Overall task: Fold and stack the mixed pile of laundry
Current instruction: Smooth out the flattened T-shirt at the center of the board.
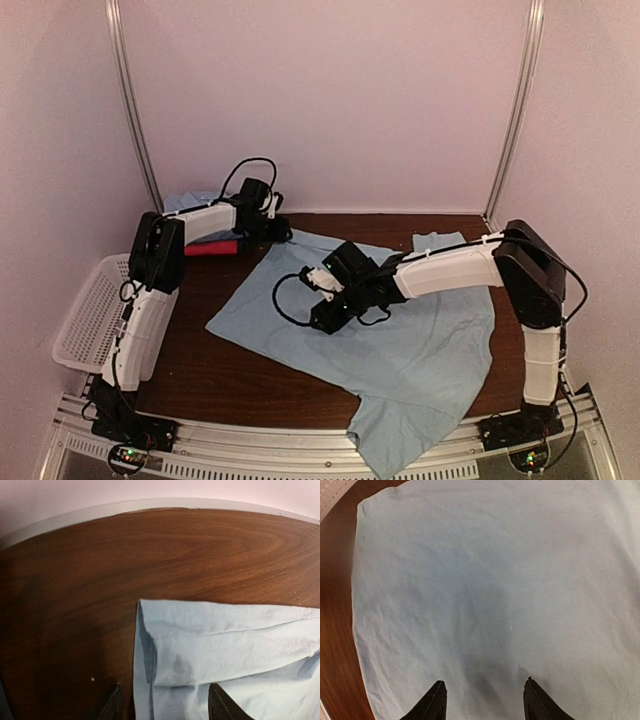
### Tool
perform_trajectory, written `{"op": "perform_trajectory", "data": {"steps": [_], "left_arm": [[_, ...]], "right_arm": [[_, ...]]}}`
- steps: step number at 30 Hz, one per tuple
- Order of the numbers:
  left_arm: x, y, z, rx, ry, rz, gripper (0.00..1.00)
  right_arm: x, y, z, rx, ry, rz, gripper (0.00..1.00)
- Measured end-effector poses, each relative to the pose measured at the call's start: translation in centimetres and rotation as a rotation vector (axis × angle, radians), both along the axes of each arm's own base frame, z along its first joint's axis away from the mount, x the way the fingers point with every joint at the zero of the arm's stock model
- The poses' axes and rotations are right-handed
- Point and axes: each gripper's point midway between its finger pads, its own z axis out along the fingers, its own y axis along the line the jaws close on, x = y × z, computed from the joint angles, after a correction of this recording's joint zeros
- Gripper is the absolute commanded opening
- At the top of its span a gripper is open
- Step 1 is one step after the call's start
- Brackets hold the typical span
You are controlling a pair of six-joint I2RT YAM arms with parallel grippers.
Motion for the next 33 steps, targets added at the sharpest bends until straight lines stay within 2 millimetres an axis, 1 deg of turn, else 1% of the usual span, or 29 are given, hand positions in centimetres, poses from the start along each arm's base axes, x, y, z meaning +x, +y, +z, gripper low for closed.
{"op": "perform_trajectory", "data": {"steps": [2,4,6,7,9,10,12,14,16,18,21,22,24,26,29,31,33], "left_arm": [[-1.0,0.7,0.1,0.021,0.020,0.008,0.61],[-1.3,1.2,1.4,0.028,0.013,0.018,0.62],[-1.0,1.5,3.6,0.018,-0.019,0.027,0.63],[-0.8,1.8,5.0,0.012,-0.039,0.036,0.64],[-0.4,2.9,8.1,-0.001,-0.083,0.058,0.66],[-0.3,3.6,9.8,-0.007,-0.106,0.071,0.66],[-0.3,5.0,12.5,-0.015,-0.143,0.096,0.67],[-0.5,6.4,15.3,-0.022,-0.180,0.119,0.67],[-0.7,7.3,17.0,-0.024,-0.207,0.135,0.67],[-1.1,7.7,18.0,-0.023,-0.220,0.142,0.67],[-1.5,7.7,17.9,-0.016,-0.215,0.140,0.67],[-1.6,7.7,17.6,-0.013,-0.210,0.139,0.67],[-1.9,7.7,16.7,-0.003,-0.191,0.135,0.67],[-2.4,7.7,15.4,0.009,-0.163,0.131,0.65],[-3.3,7.9,13.6,0.025,-0.119,0.122,0.61],[-4.5,8.0,12.2,0.038,-0.082,0.107,0.60],[-6.1,8.1,10.9,0.056,-0.044,0.092,0.58]], "right_arm": [[-0.6,1.7,-0.1,0.009,0.000,0.034,0.54],[-0.7,3.3,0.1,0.026,-0.010,0.060,0.53],[-0.7,5.6,0.9,0.057,-0.033,0.089,0.53],[-0.5,6.7,1.2,0.074,-0.044,0.100,0.52],[-0.1,8.7,1.8,0.103,-0.065,0.116,0.51],[0.3,10.2,2.0,0.119,-0.078,0.123,0.51],[0.9,12.1,2.0,0.136,-0.097,0.132,0.50],[1.5,13.8,1.2,0.141,-0.112,0.138,0.49],[1.5,14.5,-0.2,0.124,-0.111,0.145,0.48],[1.1,14.8,-1.8,0.096,-0.106,0.161,0.46],[0.0,15.4,-1.9,0.094,-0.105,0.191,0.42],[-0.4,15.5,-1.9,0.094,-0.107,0.204,0.41],[-2.0,15.6,-2.1,0.104,-0.094,0.245,0.39],[-4.4,15.4,-2.1,0.120,-0.065,0.298,0.39],[-9.4,14.4,-2.1,0.137,-0.004,0.392,0.40],[-12.7,13.6,-2.0,0.142,0.038,0.452,0.43],[-15.4,12.8,-1.9,0.142,0.070,0.498,0.46]]}}
